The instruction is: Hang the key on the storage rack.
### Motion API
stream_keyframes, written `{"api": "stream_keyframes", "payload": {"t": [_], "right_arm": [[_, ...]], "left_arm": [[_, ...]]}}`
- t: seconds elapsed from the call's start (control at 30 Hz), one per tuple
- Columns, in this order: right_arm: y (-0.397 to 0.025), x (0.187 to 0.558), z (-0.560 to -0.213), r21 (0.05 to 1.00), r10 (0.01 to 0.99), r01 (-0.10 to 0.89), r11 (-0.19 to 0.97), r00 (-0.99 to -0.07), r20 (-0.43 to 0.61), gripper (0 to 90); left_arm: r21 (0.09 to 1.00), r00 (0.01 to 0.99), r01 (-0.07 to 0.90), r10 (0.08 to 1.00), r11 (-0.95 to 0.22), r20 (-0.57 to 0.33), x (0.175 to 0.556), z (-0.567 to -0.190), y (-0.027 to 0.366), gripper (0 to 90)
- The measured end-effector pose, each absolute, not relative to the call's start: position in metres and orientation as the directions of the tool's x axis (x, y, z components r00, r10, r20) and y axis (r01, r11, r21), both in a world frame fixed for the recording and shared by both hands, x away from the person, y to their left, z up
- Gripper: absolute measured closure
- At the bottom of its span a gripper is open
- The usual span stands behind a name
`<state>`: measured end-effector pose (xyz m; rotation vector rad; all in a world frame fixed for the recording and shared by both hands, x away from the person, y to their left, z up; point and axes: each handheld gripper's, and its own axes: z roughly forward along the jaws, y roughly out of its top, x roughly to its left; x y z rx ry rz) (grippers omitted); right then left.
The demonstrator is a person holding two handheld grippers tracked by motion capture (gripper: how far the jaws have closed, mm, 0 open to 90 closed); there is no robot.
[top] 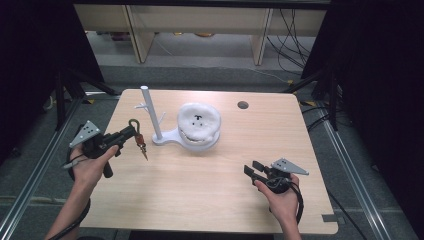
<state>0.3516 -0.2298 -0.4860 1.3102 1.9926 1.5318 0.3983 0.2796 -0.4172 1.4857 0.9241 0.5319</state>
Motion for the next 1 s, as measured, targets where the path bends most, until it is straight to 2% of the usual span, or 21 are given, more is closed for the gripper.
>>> {"api": "stream_keyframes", "payload": {"t": [0.33,0.47,0.8,0.87,0.9,1.0], "right_arm": [[-0.231,0.354,-0.484,0.889,0.794,0.459,-0.005,-0.538,0.282,55.3],[-0.229,0.351,-0.483,0.867,0.794,0.497,-0.036,-0.512,0.327,55.4],[-0.230,0.355,-0.484,0.888,0.794,0.460,-0.005,-0.538,0.284,55.1],[-0.230,0.355,-0.483,0.885,0.794,0.465,-0.008,-0.536,0.289,55.0],[-0.228,0.353,-0.482,0.867,0.789,0.497,-0.039,-0.517,0.332,55.0],[-0.228,0.353,-0.483,0.867,0.789,0.498,-0.039,-0.517,0.332,54.9]], "left_arm": [[0.971,0.572,0.234,0.801,0.048,-0.178,0.411,-0.411,0.280,84.8],[0.971,0.571,0.236,0.802,0.046,-0.177,0.416,-0.409,0.280,84.9],[0.968,0.556,0.248,0.811,0.046,-0.181,0.431,-0.405,0.283,84.8],[0.967,0.552,0.249,0.813,0.053,-0.187,0.434,-0.404,0.284,84.8],[0.967,0.551,0.249,0.814,0.051,-0.185,0.435,-0.404,0.284,84.9],[0.966,0.551,0.252,0.813,0.051,-0.187,0.439,-0.402,0.283,84.8]]}}
